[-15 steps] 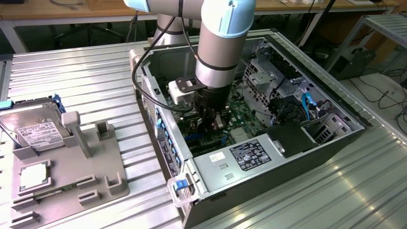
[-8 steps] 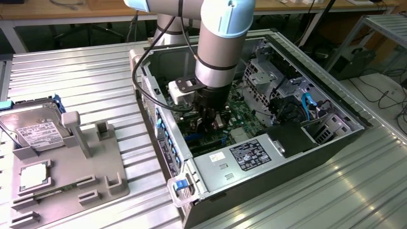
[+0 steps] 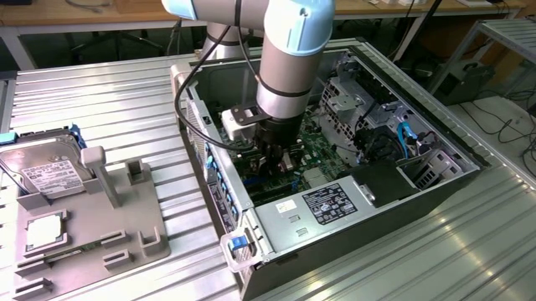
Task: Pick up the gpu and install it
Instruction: 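Insert the gpu into the slot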
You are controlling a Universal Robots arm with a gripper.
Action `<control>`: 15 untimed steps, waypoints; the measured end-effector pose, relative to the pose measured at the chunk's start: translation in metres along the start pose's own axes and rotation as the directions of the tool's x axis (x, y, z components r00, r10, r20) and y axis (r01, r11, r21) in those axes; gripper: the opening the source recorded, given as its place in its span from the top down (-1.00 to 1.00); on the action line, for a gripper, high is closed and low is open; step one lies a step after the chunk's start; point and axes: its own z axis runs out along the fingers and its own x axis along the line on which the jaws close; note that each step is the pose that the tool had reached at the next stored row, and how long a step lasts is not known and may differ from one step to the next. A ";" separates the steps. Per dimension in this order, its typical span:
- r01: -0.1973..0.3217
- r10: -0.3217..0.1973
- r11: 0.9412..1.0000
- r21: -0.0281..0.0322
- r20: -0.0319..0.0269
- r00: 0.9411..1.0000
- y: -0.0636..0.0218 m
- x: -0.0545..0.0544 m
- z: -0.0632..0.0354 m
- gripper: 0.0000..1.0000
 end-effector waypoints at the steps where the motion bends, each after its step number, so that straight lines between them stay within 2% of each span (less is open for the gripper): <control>1: 0.000 0.000 1.000 0.000 0.001 1.000 0.0000 0.000 0.0004 0.44; 11: 0.000 0.000 1.000 0.000 0.001 1.000 0.0000 0.000 0.0005 0.44; 14: 0.000 0.000 1.000 -0.001 -0.001 1.000 0.0006 0.000 0.0109 0.44; 15: 0.000 0.000 1.000 -0.001 0.000 1.000 0.0006 0.000 0.0143 0.44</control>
